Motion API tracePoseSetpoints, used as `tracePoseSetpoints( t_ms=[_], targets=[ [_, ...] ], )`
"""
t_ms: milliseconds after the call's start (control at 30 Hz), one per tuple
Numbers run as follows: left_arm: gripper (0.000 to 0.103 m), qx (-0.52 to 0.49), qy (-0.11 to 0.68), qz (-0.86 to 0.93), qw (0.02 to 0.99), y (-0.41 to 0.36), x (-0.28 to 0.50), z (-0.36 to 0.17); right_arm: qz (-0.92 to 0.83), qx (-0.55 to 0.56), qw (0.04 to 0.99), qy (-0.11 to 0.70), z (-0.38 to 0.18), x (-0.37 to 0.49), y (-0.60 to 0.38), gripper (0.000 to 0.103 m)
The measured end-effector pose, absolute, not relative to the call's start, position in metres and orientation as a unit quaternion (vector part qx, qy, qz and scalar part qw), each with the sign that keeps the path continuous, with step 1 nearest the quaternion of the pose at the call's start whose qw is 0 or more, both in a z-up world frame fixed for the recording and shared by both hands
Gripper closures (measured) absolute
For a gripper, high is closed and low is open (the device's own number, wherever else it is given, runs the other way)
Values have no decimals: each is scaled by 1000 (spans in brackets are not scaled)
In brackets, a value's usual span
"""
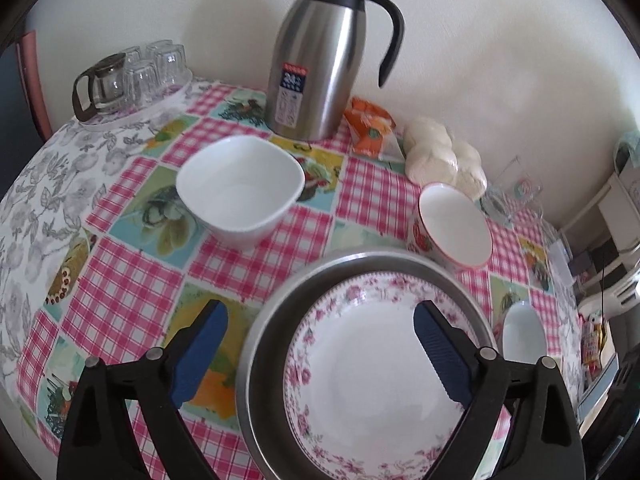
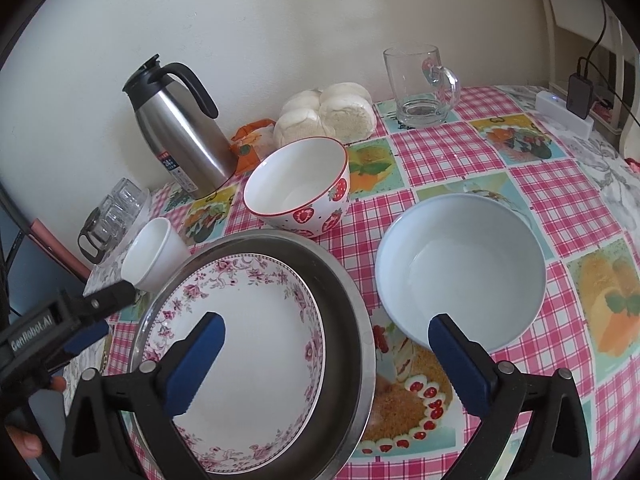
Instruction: Organize plates and bowls
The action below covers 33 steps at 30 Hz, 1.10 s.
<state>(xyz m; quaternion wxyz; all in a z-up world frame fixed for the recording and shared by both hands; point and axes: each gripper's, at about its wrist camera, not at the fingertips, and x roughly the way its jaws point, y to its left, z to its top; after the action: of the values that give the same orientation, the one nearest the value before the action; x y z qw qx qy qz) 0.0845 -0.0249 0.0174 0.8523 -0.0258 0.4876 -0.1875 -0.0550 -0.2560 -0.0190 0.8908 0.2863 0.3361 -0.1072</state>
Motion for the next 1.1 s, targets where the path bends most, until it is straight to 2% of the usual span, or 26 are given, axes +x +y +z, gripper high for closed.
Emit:
tracePoseSetpoints(
  t_ms=[67, 467, 867, 1100],
  targets=[
    [3, -36, 479, -184, 857, -21, 89, 23, -107, 291, 889, 337, -19, -55, -256, 0],
    [3, -132, 397, -204, 885, -3, 121, 45, -139, 313, 891, 298, 2, -56, -266, 0],
    [3, -116, 378, -175, 902, -11, 162, 45, -149, 271, 895, 322, 46, -11, -263, 0],
    [3, -119, 382, -158, 903, -2, 182, 43, -130, 253, 895, 344, 37, 13, -256, 0]
  ],
)
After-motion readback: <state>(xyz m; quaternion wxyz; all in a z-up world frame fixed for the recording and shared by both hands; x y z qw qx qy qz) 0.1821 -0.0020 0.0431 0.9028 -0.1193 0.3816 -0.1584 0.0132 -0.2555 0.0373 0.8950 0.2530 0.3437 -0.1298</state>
